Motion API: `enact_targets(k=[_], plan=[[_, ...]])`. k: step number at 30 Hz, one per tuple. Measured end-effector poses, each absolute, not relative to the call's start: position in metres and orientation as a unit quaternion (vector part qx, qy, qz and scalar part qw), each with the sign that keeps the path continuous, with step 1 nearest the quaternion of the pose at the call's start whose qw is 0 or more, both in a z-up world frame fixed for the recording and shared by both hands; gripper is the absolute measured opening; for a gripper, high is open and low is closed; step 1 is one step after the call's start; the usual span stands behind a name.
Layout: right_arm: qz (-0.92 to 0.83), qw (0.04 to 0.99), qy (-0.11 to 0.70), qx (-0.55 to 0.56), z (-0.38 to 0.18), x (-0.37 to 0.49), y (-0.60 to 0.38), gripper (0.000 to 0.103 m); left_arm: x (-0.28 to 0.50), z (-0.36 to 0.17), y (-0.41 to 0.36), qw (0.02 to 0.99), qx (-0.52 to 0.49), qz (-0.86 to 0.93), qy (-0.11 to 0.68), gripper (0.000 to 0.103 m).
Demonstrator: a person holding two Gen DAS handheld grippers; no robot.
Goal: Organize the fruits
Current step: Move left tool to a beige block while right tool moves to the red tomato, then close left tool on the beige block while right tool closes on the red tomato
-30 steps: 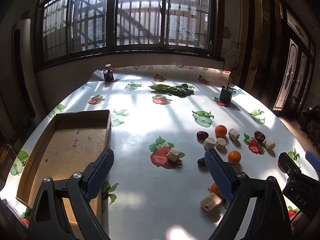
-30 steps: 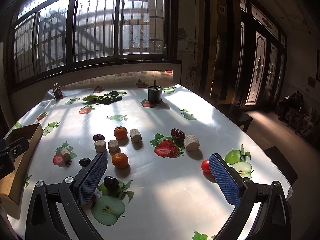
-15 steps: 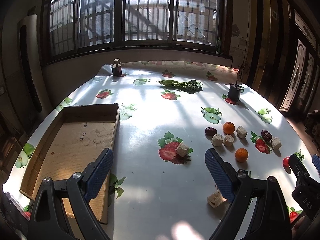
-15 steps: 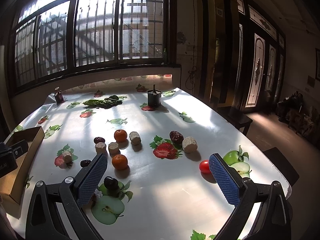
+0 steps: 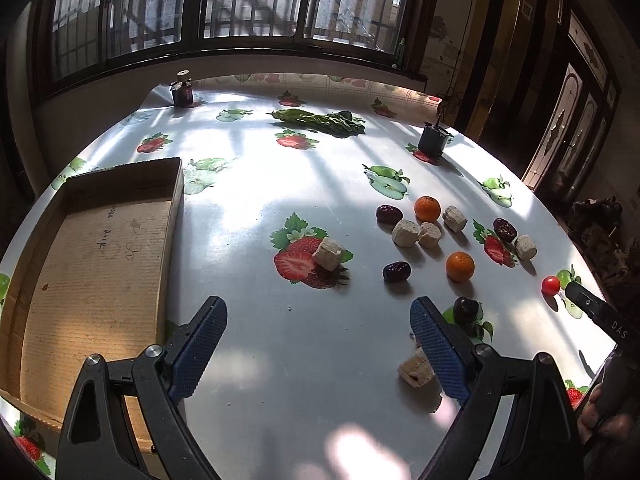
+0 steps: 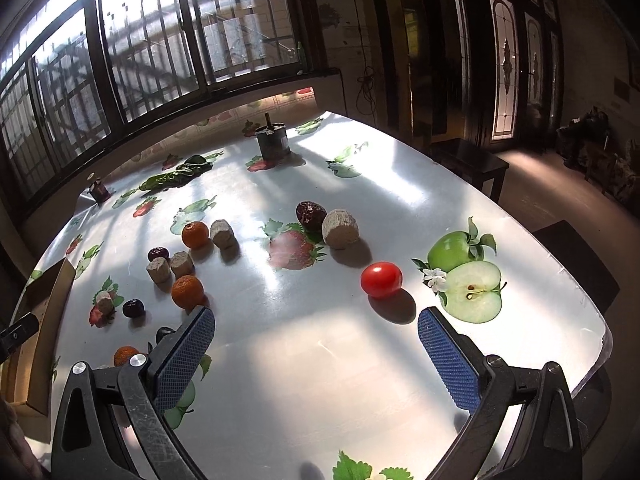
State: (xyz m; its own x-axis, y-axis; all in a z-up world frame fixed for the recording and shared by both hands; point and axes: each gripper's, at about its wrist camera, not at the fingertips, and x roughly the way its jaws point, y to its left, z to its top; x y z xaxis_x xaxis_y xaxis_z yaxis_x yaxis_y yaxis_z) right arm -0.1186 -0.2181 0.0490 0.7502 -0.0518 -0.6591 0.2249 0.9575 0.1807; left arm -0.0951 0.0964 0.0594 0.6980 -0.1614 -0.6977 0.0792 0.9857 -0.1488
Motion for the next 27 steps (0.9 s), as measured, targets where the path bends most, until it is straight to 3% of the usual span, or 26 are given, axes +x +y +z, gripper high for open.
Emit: enact_targets(k=[10, 13, 15, 18, 22, 24, 27], plan=[[-0.068, 0.899, 0.392, 0.180, 0.043, -0.090, -0.287, 0.102, -0.091, 0.039, 0.049, 0.896, -0.009, -0.161, 0.414, 0.093], [-0.054, 0.896, 0.409, 0.164, 0.038, -0.077, -0.283, 0.097, -0.088, 0.035, 0.045, 0.891, -0.009, -0.166, 0.422, 0.090], [-0.050, 0.896, 0.418, 0.140, 0.033, -0.069, -0.276, 0.086, -0.086, 0.031, 0.043, 0.887, -0.009, -0.169, 0.430, 0.082], [-0.048, 0.895, 0.431, 0.110, 0.026, -0.057, -0.267, 0.077, -0.083, 0.026, 0.038, 0.883, -0.001, -0.172, 0.438, 0.078], [-0.042, 0.891, 0.443, 0.091, 0.018, -0.047, -0.263, 0.075, -0.083, 0.019, 0.029, 0.875, 0.014, -0.181, 0.449, 0.062], [-0.040, 0.887, 0.451, 0.085, 0.015, -0.044, -0.262, 0.075, -0.083, 0.016, 0.026, 0.871, 0.017, -0.187, 0.454, 0.044], [-0.039, 0.885, 0.457, 0.082, 0.011, -0.042, -0.262, 0.075, -0.086, 0.016, 0.022, 0.872, 0.025, -0.189, 0.452, 0.040]])
